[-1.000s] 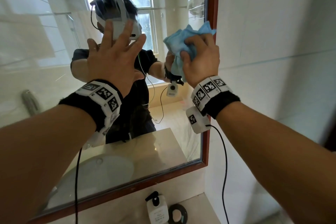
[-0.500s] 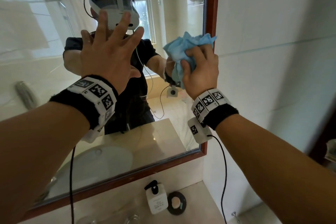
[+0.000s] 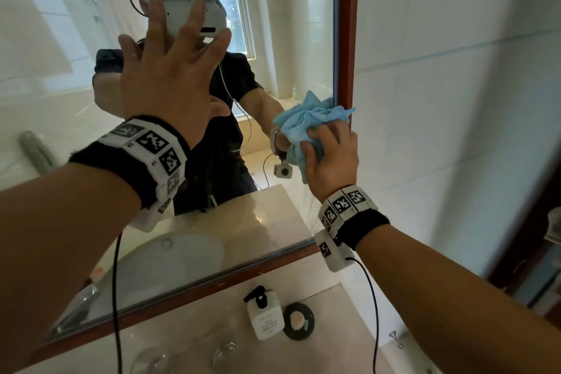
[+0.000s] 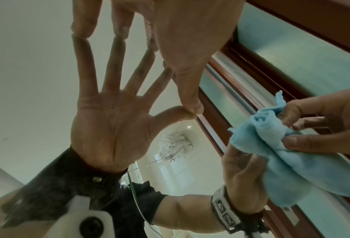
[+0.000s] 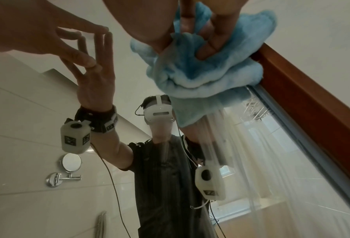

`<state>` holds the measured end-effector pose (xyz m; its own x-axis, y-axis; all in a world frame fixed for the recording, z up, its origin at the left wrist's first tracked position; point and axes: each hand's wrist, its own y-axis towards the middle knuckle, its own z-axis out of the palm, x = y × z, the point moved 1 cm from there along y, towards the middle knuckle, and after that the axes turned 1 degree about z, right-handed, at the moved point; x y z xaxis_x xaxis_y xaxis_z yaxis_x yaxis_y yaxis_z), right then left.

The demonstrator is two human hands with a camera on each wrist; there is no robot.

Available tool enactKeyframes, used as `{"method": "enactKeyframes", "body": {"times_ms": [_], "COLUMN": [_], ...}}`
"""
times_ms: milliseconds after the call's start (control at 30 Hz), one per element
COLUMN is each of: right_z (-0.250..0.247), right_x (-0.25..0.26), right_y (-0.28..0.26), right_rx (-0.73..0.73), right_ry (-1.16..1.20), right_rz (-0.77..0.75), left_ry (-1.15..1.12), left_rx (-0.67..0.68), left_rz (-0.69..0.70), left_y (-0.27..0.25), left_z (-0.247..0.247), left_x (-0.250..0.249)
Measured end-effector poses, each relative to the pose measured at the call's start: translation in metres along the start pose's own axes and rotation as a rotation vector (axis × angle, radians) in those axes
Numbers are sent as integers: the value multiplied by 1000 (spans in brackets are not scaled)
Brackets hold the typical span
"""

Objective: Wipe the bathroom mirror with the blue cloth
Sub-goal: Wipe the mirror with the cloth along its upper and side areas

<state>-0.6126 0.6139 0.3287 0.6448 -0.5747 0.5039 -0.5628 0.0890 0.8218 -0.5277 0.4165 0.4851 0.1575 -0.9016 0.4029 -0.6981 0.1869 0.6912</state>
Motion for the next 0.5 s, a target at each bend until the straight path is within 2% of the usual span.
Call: {"method": "enactKeyframes", "body": {"times_ms": [300, 500], "right_z": [-3, -16], "right_x": [15, 48], "right_y": [13, 65], "right_rx": [-32, -124], "right_ry": [20, 67], "right_rz": [14, -24], "left_ry": [9, 3], "left_rx": [3, 8], "left_rz": [9, 15], "left_y": [-4, -6], "left_z": [2, 4], "left_x": [-3, -5]}}
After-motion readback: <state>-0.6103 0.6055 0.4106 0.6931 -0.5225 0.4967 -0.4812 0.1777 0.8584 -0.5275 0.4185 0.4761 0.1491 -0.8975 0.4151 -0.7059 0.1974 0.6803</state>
